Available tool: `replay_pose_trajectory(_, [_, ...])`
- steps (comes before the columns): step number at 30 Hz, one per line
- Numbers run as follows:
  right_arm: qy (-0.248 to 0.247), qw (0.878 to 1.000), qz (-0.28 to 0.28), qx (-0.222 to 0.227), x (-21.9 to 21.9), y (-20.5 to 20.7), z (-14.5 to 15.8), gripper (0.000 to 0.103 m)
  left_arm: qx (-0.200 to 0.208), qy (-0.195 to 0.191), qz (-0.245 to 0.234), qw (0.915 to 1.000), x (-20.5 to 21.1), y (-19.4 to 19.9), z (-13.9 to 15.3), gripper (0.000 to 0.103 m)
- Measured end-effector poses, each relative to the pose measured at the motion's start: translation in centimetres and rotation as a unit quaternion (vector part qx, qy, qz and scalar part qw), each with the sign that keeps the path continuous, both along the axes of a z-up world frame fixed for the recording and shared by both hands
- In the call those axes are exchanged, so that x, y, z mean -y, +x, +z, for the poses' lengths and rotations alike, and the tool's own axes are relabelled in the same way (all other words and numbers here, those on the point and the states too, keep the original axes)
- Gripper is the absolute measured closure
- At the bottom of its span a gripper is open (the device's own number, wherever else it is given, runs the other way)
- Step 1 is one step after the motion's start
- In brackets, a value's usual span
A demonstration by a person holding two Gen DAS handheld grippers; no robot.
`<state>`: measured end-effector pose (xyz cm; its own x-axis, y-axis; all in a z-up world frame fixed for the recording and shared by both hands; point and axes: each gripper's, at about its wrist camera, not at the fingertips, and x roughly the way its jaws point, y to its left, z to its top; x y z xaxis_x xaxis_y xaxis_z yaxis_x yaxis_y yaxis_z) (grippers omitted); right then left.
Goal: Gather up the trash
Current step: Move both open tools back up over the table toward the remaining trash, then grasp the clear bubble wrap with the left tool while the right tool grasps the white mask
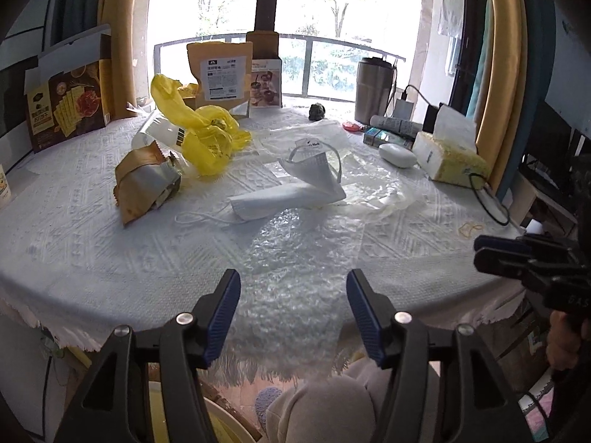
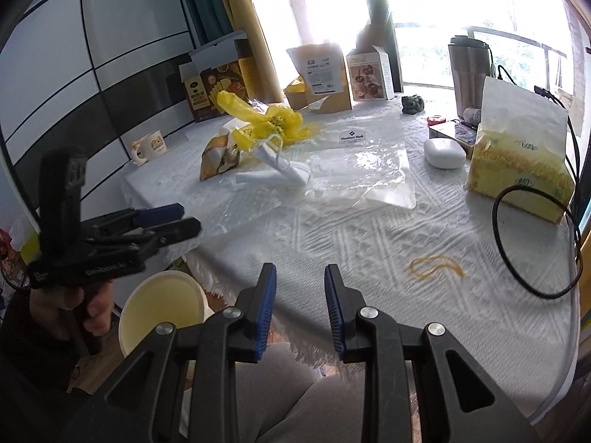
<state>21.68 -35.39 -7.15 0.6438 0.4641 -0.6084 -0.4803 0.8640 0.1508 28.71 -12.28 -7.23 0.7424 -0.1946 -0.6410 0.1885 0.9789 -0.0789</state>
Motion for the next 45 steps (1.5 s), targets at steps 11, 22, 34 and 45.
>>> replay_pose_trajectory(11, [-0.005,1.000,-0.011,-0.002,0.1,2.4,0.5,0.078,-0.007,0.029,-0.008,0.9995,0.5,1.6,-2.0,0.042])
replay_pose_trajectory(22, [-0.018,1.000,-0.004,-0.003,-2.1,4.7,0.6,0.078,0.009,0.010,-0.037,0.9992,-0.4,1.6,-2.0,0.091])
replay_pose_trajectory(34, [-0.051,0.999,0.005,0.008,-6.9,8.6,0.8,0.068,0.041,-0.040,-0.002,0.9984,-5.1,1.1,0.4,0.093])
replay_pose_trajectory(45, [-0.097,0.995,0.007,0.027,-11.7,12.3,-0.5,0.059,0.047,-0.065,0.034,0.9962,-10.1,1.1,0.4,0.093])
